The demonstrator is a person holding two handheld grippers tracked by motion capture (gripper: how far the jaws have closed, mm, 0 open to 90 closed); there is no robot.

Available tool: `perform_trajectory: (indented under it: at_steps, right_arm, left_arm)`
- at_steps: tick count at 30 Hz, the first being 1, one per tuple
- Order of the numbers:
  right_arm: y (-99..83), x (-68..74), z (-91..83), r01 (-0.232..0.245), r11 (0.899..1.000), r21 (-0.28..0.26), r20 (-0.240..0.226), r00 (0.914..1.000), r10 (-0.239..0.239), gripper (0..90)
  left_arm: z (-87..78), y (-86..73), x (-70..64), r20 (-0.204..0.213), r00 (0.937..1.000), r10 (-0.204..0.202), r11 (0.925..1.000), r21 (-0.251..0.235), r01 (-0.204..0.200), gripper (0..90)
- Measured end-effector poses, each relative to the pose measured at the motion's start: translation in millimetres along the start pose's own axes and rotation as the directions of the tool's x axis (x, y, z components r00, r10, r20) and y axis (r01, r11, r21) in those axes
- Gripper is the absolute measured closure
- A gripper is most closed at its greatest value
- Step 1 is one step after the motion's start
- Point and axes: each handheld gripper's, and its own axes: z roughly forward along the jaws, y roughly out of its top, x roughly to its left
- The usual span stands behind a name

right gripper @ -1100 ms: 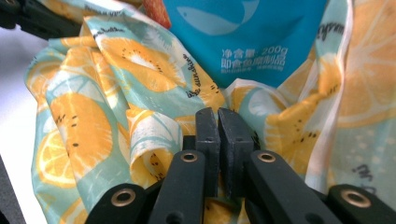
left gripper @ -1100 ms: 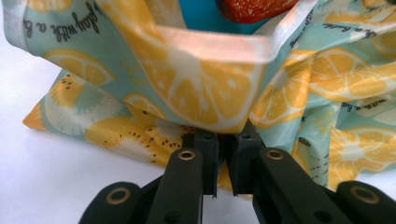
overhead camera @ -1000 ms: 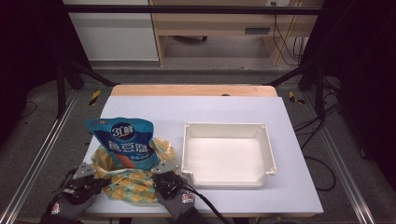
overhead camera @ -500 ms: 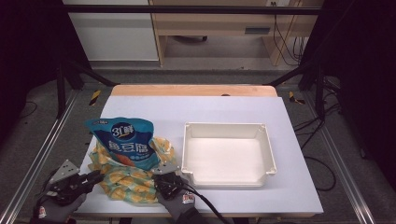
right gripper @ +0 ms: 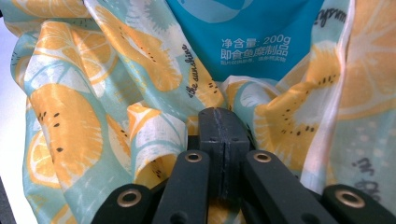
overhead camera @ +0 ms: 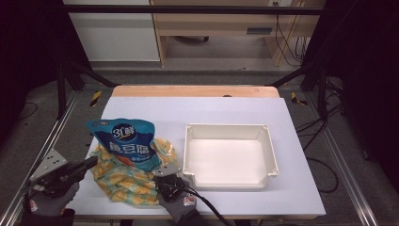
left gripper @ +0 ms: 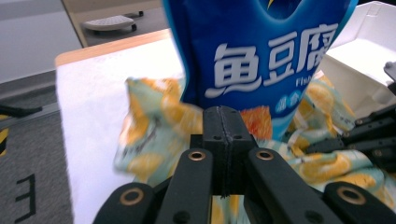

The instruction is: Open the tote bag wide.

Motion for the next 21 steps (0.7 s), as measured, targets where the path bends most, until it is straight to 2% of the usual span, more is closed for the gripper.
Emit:
perform_trajectory:
  at_steps: [4,8,12,13,14,16,19,21]
  right_arm:
    - [0.0,0.0,0.0,-0.001,1.0,0.0,0.0,1.0,0.001,89.9]
    - [-0.1,-0.1,0.1,-0.006,1.0,-0.002,-0.003,1.0,0.006,89.9]
    - [-0.1,-0.1,0.1,-0.005,1.0,-0.001,-0.003,1.0,0.005,89.9]
    - [-0.1,-0.2,0.0,-0.003,1.0,0.0,-0.003,1.0,0.003,90.0]
    - [-0.1,-0.1,0.0,-0.004,1.0,0.0,-0.002,1.0,0.004,89.9]
    - [-0.1,-0.3,0.2,-0.004,1.0,-0.003,-0.003,1.0,0.004,89.9]
    - [-0.1,0.0,0.1,-0.008,1.0,-0.002,-0.003,1.0,0.008,89.9]
    - [-0.1,0.1,-0.2,-0.007,1.0,0.001,-0.002,1.0,0.007,89.9]
  left_arm:
    - [24.8,5.5,-2.7,0.006,0.9995,0.03,0.999,0.032,-0.03,89.9]
    - [39.3,-1.7,-2.6,-0.011,0.9989,0.046,0.995,0.089,-0.045,89.9]
    - [46.0,-15.2,6.2,-0.039,0.9987,0.032,0.9899,0.14,-0.027,89.9]
    - [46.0,-15.2,6.2,-0.039,0.9987,0.032,0.9899,0.14,-0.027,89.9]
    - [50.1,-23.9,12.8,-0.053,0.9984,0.018,0.9856,0.169,-0.009,89.9]
    - [53.4,-31.8,17.4,-0.063,0.998,0.011,0.9799,0.2,0.002,89.9]
    - [55.9,-38.9,20.7,-0.063,0.998,-0.001,0.9754,0.22,0.015,89.9]
    - [60.5,-46.6,22.3,-0.069,0.9976,-0.004,0.97,0.242,0.02,89.9]
